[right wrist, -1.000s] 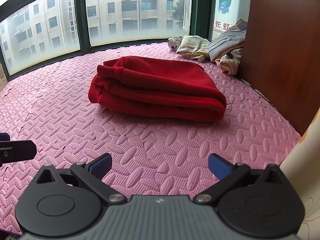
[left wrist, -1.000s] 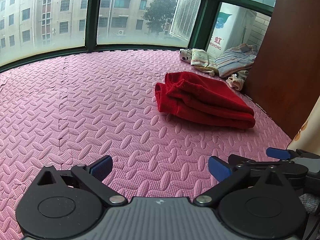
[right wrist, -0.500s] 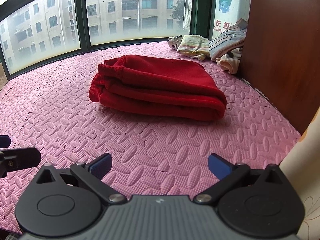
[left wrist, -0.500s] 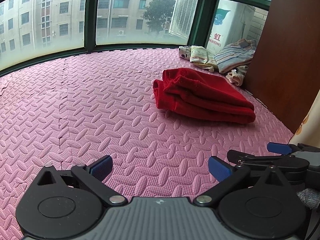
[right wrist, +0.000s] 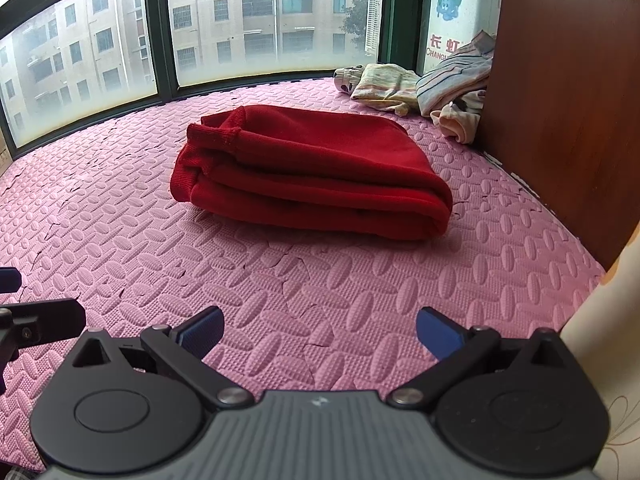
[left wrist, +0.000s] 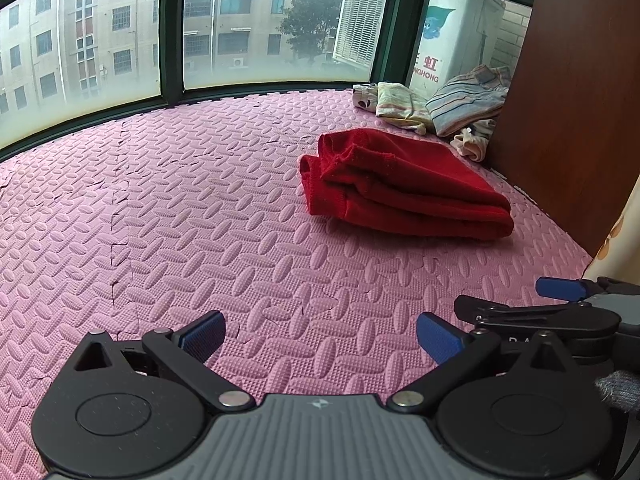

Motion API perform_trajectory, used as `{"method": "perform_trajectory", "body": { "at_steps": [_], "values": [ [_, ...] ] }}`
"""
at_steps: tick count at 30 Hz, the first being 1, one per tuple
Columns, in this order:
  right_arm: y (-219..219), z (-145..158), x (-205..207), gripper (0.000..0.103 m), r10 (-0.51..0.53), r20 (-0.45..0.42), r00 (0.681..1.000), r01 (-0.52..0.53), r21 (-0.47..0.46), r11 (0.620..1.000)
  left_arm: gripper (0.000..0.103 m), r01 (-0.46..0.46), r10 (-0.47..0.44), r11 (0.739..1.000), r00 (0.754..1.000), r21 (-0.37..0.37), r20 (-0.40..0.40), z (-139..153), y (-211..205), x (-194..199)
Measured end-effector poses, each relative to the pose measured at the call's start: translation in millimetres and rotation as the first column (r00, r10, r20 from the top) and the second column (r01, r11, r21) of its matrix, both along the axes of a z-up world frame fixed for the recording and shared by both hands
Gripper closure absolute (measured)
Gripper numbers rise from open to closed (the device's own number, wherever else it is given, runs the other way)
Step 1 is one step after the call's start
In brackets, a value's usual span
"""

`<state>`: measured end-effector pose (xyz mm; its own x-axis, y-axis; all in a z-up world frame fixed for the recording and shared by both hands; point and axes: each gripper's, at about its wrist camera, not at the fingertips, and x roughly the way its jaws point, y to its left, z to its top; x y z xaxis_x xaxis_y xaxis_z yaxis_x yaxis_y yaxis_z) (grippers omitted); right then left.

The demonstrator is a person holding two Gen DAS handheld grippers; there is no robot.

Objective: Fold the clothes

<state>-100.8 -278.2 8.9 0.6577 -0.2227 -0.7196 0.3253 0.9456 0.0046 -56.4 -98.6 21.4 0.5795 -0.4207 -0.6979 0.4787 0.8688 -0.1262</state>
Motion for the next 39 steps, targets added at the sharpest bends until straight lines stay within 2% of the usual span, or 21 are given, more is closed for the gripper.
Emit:
{"method": "perform_trajectory", "body": {
  "at_steps": [21, 39],
  "values": [
    [-20, -8, 36, 0.0, -0.032, -0.032, 0.999, 0.032, -0.009, 0.999, 0.0, 0.031, -0.03, 0.999, 0.999, 0.028, -0.039, -13, -24, 55],
    [-29, -13, 53, 0.0, -0.042, -0.052, 0.998, 0.042, -0.002, 0.999, 0.0, 0.052, -0.049, 0.998, 0.996, 0.039, -0.069, -19, -35, 74]
  ]
}}
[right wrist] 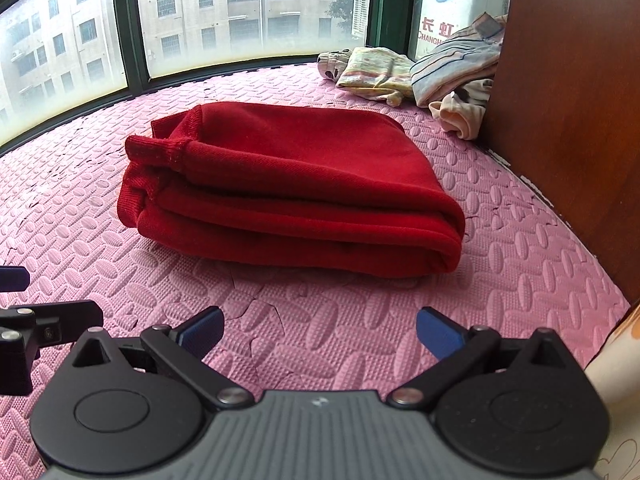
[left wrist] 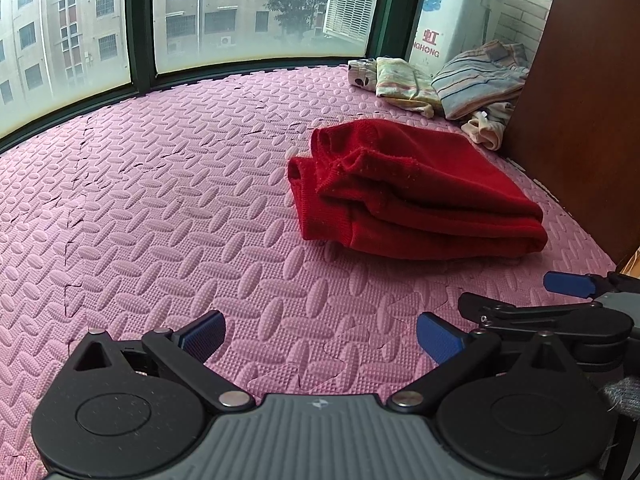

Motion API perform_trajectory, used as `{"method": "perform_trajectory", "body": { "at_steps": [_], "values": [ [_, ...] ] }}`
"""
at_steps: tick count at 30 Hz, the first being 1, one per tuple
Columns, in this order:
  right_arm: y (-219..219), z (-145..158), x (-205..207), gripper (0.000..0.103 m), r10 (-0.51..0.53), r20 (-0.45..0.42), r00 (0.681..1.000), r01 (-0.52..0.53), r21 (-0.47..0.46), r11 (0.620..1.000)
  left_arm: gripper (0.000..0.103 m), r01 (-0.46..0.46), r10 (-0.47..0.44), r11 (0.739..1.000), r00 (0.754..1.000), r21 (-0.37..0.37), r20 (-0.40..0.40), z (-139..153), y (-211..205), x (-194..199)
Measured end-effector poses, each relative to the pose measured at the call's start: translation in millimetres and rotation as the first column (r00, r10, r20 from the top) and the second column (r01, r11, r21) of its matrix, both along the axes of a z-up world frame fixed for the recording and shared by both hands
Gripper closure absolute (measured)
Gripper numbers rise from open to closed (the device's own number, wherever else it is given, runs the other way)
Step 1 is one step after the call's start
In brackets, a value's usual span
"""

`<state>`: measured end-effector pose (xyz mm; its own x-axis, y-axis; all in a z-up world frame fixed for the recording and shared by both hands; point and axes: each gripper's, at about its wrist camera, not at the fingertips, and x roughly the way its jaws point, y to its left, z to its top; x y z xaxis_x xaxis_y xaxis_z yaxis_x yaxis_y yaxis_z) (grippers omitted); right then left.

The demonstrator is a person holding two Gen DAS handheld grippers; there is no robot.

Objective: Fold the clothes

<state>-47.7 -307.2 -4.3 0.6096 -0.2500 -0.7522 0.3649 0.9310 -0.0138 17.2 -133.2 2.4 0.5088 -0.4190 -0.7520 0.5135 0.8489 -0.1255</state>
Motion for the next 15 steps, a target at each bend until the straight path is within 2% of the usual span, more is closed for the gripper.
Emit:
{"method": "perform_trajectory", "body": {
  "at_steps": [15],
  "values": [
    [-2.9, -1.3, 1.8, 0.0, -0.007, -0.001, 1.0, 0.007, 0.013, 1.0, 0.0, 0.014, -0.014, 1.0, 1.0, 0.0, -0.008, -2.3, -6.3, 0.3]
  ]
}}
